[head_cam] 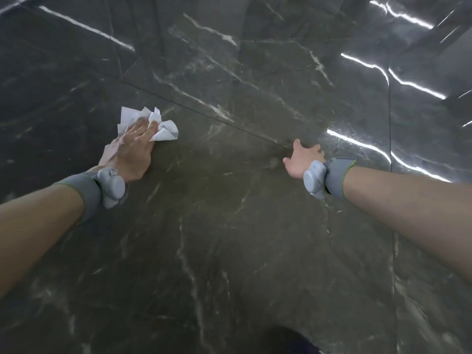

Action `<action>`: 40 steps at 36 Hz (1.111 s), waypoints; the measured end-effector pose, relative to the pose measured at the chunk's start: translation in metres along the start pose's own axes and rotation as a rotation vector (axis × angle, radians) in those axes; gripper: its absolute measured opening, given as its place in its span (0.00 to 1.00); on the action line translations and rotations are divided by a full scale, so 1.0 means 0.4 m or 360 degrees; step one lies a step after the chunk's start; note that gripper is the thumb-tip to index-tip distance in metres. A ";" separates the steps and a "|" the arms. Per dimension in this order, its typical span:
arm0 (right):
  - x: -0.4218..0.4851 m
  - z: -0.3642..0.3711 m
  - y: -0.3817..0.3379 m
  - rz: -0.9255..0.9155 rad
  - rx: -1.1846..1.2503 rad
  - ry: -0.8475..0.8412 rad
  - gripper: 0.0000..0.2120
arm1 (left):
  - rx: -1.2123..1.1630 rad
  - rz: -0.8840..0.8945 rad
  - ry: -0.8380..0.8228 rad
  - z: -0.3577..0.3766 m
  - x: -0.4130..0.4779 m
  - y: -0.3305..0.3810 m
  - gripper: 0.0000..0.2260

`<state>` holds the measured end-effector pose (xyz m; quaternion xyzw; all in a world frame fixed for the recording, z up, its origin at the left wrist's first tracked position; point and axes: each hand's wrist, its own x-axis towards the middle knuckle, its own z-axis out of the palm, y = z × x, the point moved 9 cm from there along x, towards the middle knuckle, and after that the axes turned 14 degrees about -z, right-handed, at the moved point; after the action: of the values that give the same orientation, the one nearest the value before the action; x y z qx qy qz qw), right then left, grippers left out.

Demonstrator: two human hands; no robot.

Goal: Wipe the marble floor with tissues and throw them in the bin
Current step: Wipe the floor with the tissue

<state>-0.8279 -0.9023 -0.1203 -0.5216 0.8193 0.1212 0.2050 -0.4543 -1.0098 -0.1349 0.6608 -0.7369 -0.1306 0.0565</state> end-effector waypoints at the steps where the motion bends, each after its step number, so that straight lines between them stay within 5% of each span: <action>1: 0.003 0.012 0.013 0.0016 0.0002 -0.0015 0.32 | -0.0027 -0.0018 -0.0003 0.002 -0.004 0.009 0.21; 12: 0.021 0.081 0.045 -0.0131 -0.0045 -0.0183 0.35 | -0.0113 -0.0094 -0.0105 0.060 -0.066 0.065 0.23; 21: -0.038 0.044 -0.004 -0.0031 -0.0330 -0.0209 0.36 | -0.0192 0.0336 -0.0215 0.150 -0.199 0.218 0.38; 31: -0.046 0.039 -0.017 -0.0044 -0.0471 -0.0319 0.35 | -0.0179 0.1222 -0.0624 0.258 -0.516 0.547 0.33; 40: -0.058 0.036 -0.029 -0.0189 -0.0660 -0.0284 0.24 | -0.0037 0.1367 -0.0574 0.246 -0.498 0.523 0.34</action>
<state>-0.8058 -0.8828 -0.1222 -0.5870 0.7233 0.3205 0.1719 -0.6564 -0.7818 -0.1556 0.2618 -0.9404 -0.2164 -0.0162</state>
